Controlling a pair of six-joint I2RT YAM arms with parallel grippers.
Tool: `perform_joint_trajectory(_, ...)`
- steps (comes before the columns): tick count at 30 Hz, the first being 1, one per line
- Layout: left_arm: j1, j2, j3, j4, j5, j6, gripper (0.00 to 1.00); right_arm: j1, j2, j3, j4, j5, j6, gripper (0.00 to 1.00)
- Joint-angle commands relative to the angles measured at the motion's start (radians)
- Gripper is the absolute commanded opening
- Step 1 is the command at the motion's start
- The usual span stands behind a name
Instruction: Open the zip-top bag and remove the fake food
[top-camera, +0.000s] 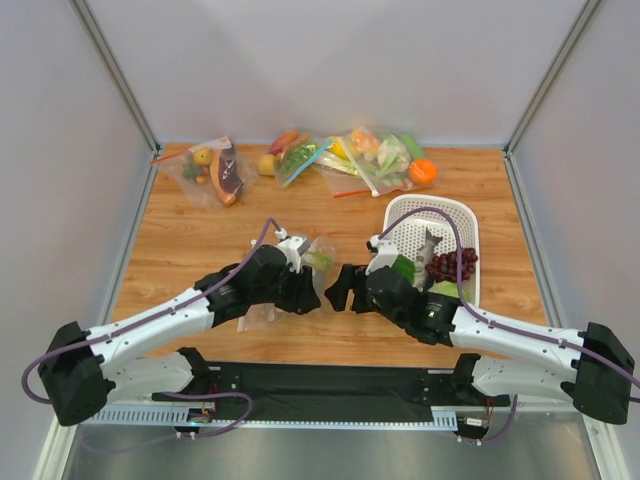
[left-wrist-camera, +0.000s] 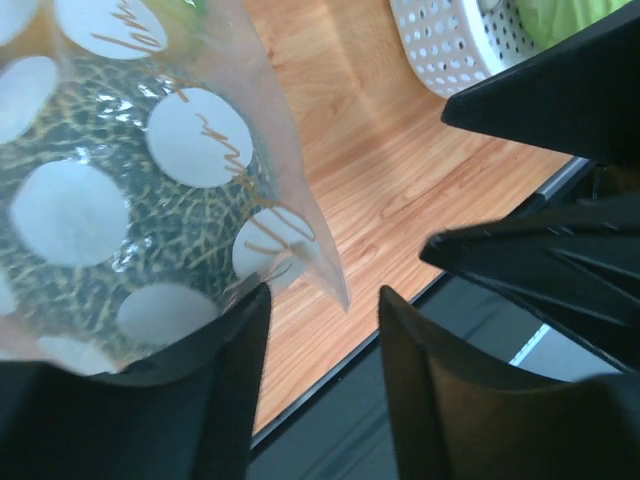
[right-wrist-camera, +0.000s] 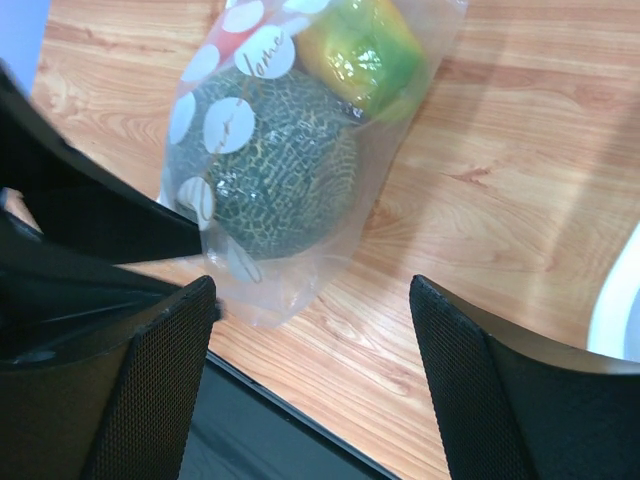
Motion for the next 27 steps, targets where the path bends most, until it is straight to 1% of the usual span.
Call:
perform_joint_trajectory(1,-0.001,-0.133,0.047,-0.075,-0.080,0.023,0.57,0.000,-0.008,-0.014,0.050,0.025,0.001,0.80)
perform_joint_trajectory(2,-0.002,-0.161,0.049,-0.114,-0.100,0.023,0.61,0.000,-0.002,-0.011,0.056,0.015,-0.005,0.81)
perform_joint_trajectory(3,-0.001,-0.190,0.050,-0.136,-0.117,0.023,0.63,-0.002,0.016,-0.007,0.061,0.006,-0.011,0.81)
perform_joint_trajectory(4,-0.001,-0.244,0.050,-0.158,-0.181,0.015,0.65,0.000,0.029,-0.001,0.071,-0.019,-0.027,0.81)
perform_joint_trajectory(5,-0.001,-0.267,0.053,-0.212,-0.218,0.010,0.70,0.001,0.059,0.015,0.077,-0.031,-0.033,0.81)
perform_joint_trajectory(6,-0.001,-0.290,0.055,-0.243,-0.305,0.000,0.71,0.003,0.075,0.022,0.082,-0.041,-0.037,0.81)
perform_joint_trajectory(7,0.001,-0.324,0.055,-0.270,-0.345,-0.005,0.73,0.012,0.092,0.031,0.094,-0.050,-0.051,0.82)
perform_joint_trajectory(8,0.001,-0.336,0.052,-0.317,-0.384,-0.019,0.76,0.021,0.124,0.056,0.100,-0.053,-0.060,0.82)
perform_joint_trajectory(10,0.007,-0.355,0.047,-0.357,-0.464,-0.033,0.79,0.040,0.161,0.081,0.117,-0.064,-0.073,0.82)
perform_joint_trajectory(11,0.015,-0.353,0.037,-0.378,-0.472,-0.039,0.81,0.041,0.180,0.090,0.125,-0.074,-0.076,0.82)
perform_joint_trajectory(14,0.056,-0.349,0.001,-0.388,-0.469,-0.043,0.83,0.043,0.278,0.125,0.140,-0.099,-0.062,0.78)
perform_joint_trajectory(15,0.082,-0.350,-0.009,-0.388,-0.461,-0.048,0.83,0.043,0.294,0.140,0.139,-0.099,-0.059,0.75)
perform_joint_trajectory(16,0.093,-0.355,-0.028,-0.389,-0.455,-0.049,0.83,0.044,0.306,0.147,0.131,-0.096,-0.057,0.64)
perform_joint_trajectory(17,0.102,-0.358,-0.037,-0.386,-0.452,-0.049,0.83,0.044,0.328,0.153,0.128,-0.093,-0.048,0.57)
perform_joint_trajectory(18,0.113,-0.364,-0.046,-0.385,-0.449,-0.049,0.83,0.046,0.337,0.162,0.121,-0.094,-0.050,0.47)
perform_joint_trajectory(19,0.119,-0.373,-0.063,-0.382,-0.447,-0.051,0.83,0.044,0.340,0.167,0.104,-0.091,-0.050,0.25)
perform_joint_trajectory(20,0.122,-0.378,-0.072,-0.382,-0.447,-0.053,0.83,0.044,0.348,0.170,0.096,-0.088,-0.050,0.17)
perform_joint_trajectory(21,0.128,-0.384,-0.080,-0.382,-0.443,-0.059,0.83,0.044,0.351,0.176,0.088,-0.084,-0.048,0.10)
perform_joint_trajectory(22,0.131,-0.386,-0.097,-0.376,-0.441,-0.062,0.83,0.044,0.349,0.177,0.069,-0.074,-0.054,0.06)
perform_joint_trajectory(24,0.139,-0.381,-0.115,-0.363,-0.426,-0.068,0.83,0.043,0.345,0.186,0.044,-0.053,-0.060,0.05)
perform_joint_trajectory(25,0.139,-0.379,-0.132,-0.357,-0.423,-0.078,0.83,0.041,0.339,0.196,0.013,-0.023,-0.063,0.00)
perform_joint_trajectory(27,0.142,-0.370,-0.144,-0.343,-0.419,-0.086,0.83,0.029,0.317,0.206,-0.016,0.004,-0.068,0.00)
